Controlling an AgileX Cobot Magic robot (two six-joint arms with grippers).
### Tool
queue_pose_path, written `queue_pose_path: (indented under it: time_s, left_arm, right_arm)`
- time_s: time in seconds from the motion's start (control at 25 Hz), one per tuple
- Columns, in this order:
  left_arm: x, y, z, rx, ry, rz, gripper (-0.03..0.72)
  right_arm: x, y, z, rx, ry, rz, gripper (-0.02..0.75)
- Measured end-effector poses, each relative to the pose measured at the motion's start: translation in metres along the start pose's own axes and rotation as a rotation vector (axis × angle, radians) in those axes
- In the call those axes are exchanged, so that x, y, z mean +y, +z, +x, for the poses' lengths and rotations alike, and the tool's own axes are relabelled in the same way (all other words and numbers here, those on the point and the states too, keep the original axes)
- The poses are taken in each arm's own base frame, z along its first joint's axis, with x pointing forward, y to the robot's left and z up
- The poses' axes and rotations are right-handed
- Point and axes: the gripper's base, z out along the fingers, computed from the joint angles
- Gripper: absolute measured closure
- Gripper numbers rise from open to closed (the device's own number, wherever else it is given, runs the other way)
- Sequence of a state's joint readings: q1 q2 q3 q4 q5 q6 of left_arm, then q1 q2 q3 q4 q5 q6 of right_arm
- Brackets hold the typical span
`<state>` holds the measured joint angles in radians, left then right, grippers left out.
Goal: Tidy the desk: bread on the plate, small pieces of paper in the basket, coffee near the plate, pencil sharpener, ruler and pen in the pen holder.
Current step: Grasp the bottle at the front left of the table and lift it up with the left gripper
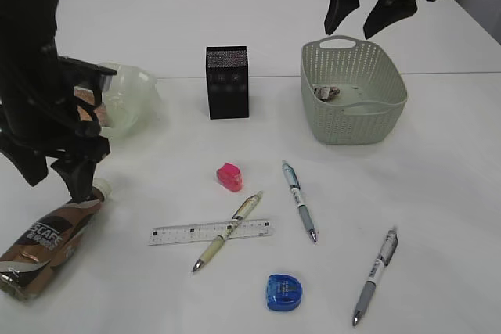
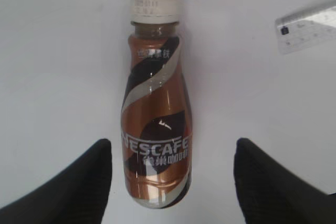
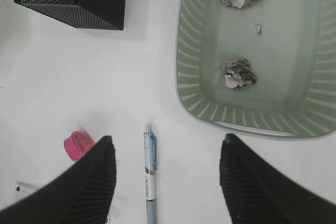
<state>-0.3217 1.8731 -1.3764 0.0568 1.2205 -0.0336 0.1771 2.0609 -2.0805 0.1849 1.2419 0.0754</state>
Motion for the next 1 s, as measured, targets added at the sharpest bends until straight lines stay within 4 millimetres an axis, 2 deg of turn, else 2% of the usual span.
queue_pose_path:
  time_s: [0.12, 0.44, 0.8, 0.92, 1.0]
  left_arm:
    - [0.0, 0.023, -0.007, 0.055, 0.013, -0.019, 0.146]
    - [-0.001, 0.065, -0.017, 0.148, 0.028, -0.034, 0.143]
    - [-0.003, 0.098, -0.022, 0.201, 0.039, -0.039, 0.144]
    - [-0.003, 0.105, -0.023, 0.218, 0.041, -0.039, 0.178]
    - [-0.003, 0.106, -0.023, 0.22, 0.041, -0.039, 0.25]
  right_arm:
    - [0.004, -0.021, 0.001, -0.042, -0.009, -0.006, 0.278]
    - [0.014, -0.081, 0.008, -0.152, -0.034, -0.028, 0.279]
    - [0.022, -0.135, 0.021, -0.258, -0.068, -0.04, 0.279]
    - [0.024, -0.149, 0.026, -0.285, -0.076, -0.044, 0.279]
    - [0.025, -0.157, 0.028, -0.302, -0.083, -0.045, 0.279]
